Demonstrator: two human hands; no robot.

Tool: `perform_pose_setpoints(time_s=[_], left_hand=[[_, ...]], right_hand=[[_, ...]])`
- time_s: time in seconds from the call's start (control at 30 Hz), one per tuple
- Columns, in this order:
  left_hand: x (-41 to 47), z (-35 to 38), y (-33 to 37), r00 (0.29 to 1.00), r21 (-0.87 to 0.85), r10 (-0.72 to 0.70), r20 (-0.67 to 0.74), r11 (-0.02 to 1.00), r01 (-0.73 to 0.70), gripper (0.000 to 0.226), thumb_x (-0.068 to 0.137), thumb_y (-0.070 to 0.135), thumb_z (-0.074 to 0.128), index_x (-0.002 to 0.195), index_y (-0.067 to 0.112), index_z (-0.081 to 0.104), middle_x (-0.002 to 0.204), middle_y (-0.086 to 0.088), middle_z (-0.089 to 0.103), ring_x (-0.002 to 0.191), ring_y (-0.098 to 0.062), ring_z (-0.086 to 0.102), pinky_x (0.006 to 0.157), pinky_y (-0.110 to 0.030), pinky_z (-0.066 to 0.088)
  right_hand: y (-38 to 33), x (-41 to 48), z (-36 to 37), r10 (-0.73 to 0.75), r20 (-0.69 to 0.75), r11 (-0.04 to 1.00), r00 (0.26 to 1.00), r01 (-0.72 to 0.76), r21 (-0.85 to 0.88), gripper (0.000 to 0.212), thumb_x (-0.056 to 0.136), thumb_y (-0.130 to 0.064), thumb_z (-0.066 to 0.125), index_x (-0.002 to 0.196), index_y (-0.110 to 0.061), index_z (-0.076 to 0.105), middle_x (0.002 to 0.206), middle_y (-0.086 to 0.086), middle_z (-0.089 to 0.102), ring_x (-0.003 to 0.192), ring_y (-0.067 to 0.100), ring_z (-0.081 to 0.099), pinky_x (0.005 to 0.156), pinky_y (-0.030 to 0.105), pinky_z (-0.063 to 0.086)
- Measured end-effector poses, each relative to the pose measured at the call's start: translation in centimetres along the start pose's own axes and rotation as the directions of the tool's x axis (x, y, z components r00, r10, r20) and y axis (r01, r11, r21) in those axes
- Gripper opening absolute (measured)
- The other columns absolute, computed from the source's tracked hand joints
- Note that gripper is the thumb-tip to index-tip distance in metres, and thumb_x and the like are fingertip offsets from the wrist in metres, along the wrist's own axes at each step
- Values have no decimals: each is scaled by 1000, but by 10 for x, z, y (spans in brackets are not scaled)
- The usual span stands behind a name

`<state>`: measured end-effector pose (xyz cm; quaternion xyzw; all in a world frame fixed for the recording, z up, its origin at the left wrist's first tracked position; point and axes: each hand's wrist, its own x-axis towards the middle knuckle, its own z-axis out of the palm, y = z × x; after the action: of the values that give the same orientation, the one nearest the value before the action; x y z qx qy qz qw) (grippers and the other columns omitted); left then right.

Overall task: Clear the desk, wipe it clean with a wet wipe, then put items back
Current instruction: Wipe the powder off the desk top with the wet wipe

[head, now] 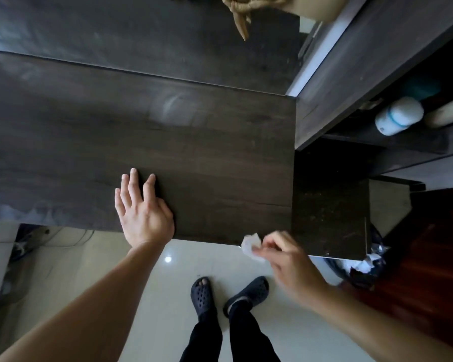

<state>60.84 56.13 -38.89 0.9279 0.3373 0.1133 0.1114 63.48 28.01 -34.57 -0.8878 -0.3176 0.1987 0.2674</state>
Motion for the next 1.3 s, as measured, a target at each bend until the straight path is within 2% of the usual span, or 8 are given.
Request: perform_pose_setpoints(time_s=[0.1,0.2,0.4,0.63,0.8,1.0,1.13,1.3], left_hand=[[0,0,0,1000,-2,1,4,1000,-1,48,85,16,34,129,9,52,149,-18,35,141,-35,25,118,-47,14],[1,1,-1,1000,6,6,-2,1000,-6,47,84,14,37,128,9,53,149,-17,36,141,-35,26,117,-47,16],[1,3,-3,1000,8,13,7,1000,-13,47,84,14,37,128,10,53,149,-16,36,140,-34,26,117,-47,16],[0,1,-4,999,-13,2,41,1000,-1,47,86,15,37,130,10,51,150,-17,34,142,-34,23,119,-44,11],[1,0,-4,996,-40,1,93,999,2,47,87,16,38,133,10,49,152,-18,30,143,-33,18,119,-43,7],[-8,-7,14,977,-5,70,202,997,-71,47,84,2,54,130,4,51,149,-25,31,140,-42,22,115,-54,18],[-58,-14,93,899,-172,370,232,926,-336,45,77,14,45,119,6,59,140,-24,43,132,-43,36,109,-53,31],[-74,19,184,898,-261,370,239,915,-307,41,84,22,43,118,6,60,138,-21,48,131,-41,38,108,-51,33]], right_hand=[[-1,12,-13,-43,88,998,995,38,54,28,85,-3,47,92,-13,73,89,-7,50,83,7,49,71,13,36],[9,114,-40,1,-215,998,977,11,54,27,79,3,46,84,-6,70,87,10,57,79,22,56,70,26,42],[42,257,-52,432,-408,895,805,-438,83,31,84,-10,47,110,-11,66,113,11,53,103,25,55,75,14,34],[-9,55,16,-92,-171,995,981,97,21,31,85,6,51,98,-13,72,85,0,49,80,15,43,71,20,34],[23,-80,37,176,-9,978,984,-173,118,46,75,6,53,95,-32,69,85,-22,41,79,-3,48,72,6,36],[68,-137,-1,721,-206,678,662,-613,405,47,72,-7,43,81,-42,72,78,-7,66,71,9,64,63,25,48],[102,-139,-26,939,-78,306,336,-708,636,31,77,-12,64,46,-12,67,46,5,63,59,20,65,53,21,43],[152,-129,-45,961,-102,248,257,-633,734,30,72,-20,65,53,3,66,39,-2,60,47,4,60,50,21,39]])
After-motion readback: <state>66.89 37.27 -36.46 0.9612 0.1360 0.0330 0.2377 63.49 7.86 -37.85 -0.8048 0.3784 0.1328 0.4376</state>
